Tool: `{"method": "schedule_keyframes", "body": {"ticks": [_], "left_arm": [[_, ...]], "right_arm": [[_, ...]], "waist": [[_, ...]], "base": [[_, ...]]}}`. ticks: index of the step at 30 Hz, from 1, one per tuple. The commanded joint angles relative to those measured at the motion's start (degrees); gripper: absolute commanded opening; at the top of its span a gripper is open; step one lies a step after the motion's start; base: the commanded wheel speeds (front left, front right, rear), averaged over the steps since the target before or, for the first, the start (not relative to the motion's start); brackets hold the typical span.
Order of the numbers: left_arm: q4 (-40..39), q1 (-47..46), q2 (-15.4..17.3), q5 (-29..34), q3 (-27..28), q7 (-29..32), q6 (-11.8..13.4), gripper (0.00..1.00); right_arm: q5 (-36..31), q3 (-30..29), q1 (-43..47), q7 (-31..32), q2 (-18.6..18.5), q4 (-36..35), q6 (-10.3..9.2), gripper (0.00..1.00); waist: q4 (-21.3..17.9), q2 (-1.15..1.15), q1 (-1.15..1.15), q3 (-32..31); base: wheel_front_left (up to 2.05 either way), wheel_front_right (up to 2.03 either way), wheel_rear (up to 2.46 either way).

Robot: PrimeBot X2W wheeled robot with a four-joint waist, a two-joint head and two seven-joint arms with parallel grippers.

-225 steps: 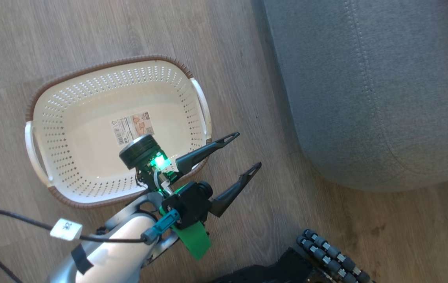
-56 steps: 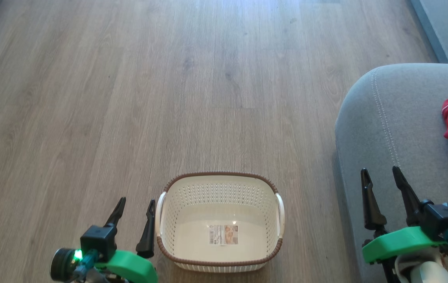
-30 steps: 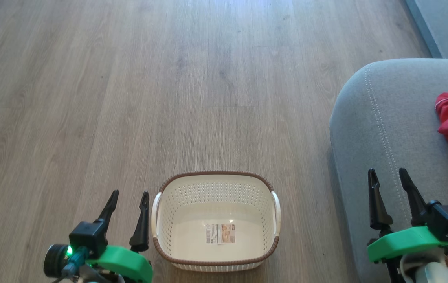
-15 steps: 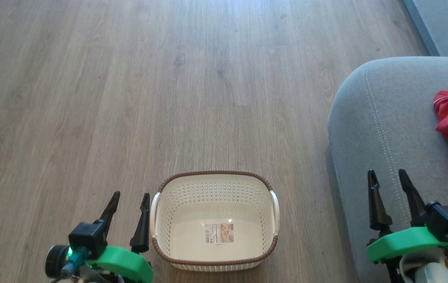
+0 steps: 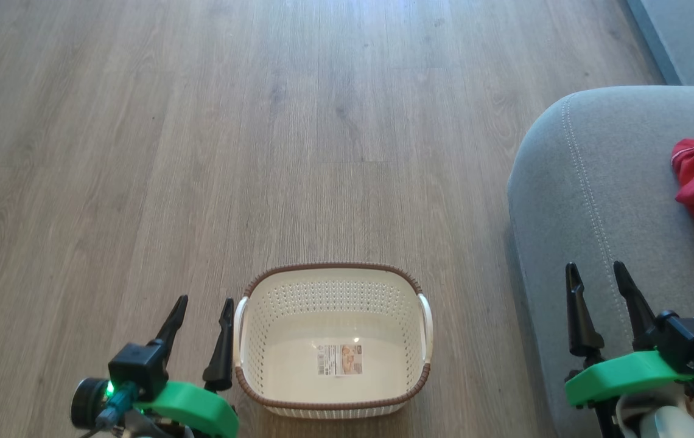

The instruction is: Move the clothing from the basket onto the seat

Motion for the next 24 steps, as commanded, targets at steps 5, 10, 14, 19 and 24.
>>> {"method": "schedule_keyframes", "body": {"ticks": [5, 10, 14, 19, 24], "left_arm": [[2.45, 0.44, 0.0, -0.24, -0.01, 0.31, 0.03, 0.0], [4.35, 1.17, 0.04, -2.93, 0.38, 0.94, -0.13, 0.0], [4.38, 0.82, 0.09, -5.61, 0.78, 1.56, -0.29, 0.0], [4.38, 0.4, 0.14, -8.91, 1.28, 2.33, -0.5, 0.0], [4.36, -0.01, 0.18, -12.22, 1.79, 3.1, -0.7, 0.0]], "right_arm": [[0.1, 0.19, 0.47, 0.14, 0.21, 2.38, 0.0, 0.0], [2.7, 0.3, 1.08, 0.91, 0.34, 4.49, 0.0, 0.0], [5.28, 0.21, 0.79, 1.57, 0.31, 4.47, 0.0, 0.0], [8.48, 0.1, 0.43, 2.39, 0.28, 4.45, 0.0, 0.0], [11.7, -0.01, 0.06, 3.22, 0.25, 4.44, 0.0, 0.0]], "waist": [[0.02, 0.0, 0.0, 0.03], [-0.06, 0.0, 0.0, 0.05], [-0.14, 0.0, 0.0, 0.07], [-0.24, 0.0, 0.0, 0.09], [-0.33, 0.0, 0.0, 0.11]], "base": [[0.0, 0.0, 0.0], [0.0, 0.0, 0.0], [0.0, 0.0, 0.0], [0.0, 0.0, 0.0], [0.0, 0.0, 0.0]]}}
